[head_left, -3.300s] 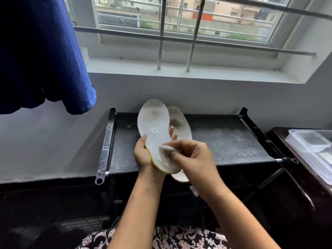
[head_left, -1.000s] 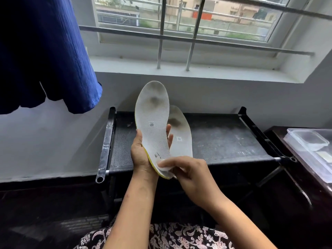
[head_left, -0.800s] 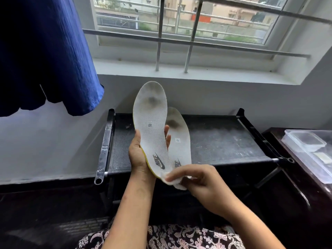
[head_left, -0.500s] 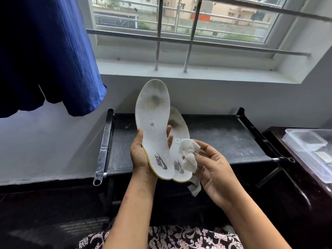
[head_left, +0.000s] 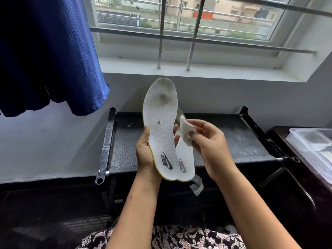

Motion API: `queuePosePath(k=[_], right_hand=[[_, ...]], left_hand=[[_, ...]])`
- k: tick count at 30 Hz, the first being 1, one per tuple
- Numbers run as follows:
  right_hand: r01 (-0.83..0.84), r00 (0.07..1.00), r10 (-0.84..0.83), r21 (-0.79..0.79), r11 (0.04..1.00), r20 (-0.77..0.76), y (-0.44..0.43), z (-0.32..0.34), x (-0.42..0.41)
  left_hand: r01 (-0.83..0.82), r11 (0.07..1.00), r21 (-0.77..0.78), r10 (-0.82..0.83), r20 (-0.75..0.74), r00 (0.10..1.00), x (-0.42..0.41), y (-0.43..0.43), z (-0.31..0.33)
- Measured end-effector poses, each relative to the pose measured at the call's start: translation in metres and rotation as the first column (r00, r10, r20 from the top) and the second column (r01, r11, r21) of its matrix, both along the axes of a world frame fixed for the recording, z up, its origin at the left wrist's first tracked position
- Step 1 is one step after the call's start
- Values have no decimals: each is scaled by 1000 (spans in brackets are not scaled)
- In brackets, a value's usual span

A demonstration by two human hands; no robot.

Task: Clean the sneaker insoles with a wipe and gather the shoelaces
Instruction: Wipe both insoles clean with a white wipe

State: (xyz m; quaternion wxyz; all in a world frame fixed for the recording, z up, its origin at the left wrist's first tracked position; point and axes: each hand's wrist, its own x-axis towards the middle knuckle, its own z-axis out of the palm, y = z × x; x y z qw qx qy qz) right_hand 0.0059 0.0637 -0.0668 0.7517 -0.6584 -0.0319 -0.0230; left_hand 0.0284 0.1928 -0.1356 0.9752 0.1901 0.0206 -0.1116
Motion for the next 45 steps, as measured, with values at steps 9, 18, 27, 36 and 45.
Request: queuePosePath(k=[9, 18, 27, 36, 45], right_hand=[[212, 896, 178, -743, 635, 408, 35, -31, 1], [-224, 957, 290, -582, 781, 21, 17, -21, -50], [-184, 973, 219, -332, 925, 70, 7, 10, 5], [7, 952, 227, -759, 651, 203, 43, -7, 34], [-257, 935, 354, -649, 716, 21, 37, -10, -23]], left_hand=[[-85, 996, 2, 85, -52, 995, -1, 3, 7], [-121, 993, -3, 120, -116, 986, -3, 13, 4], [-60, 998, -15, 60, -24, 998, -7, 0, 11], [-169, 986, 0, 169, -54, 984, 1, 0, 10], [-195, 980, -50, 179, -222, 958, -2, 10, 8]])
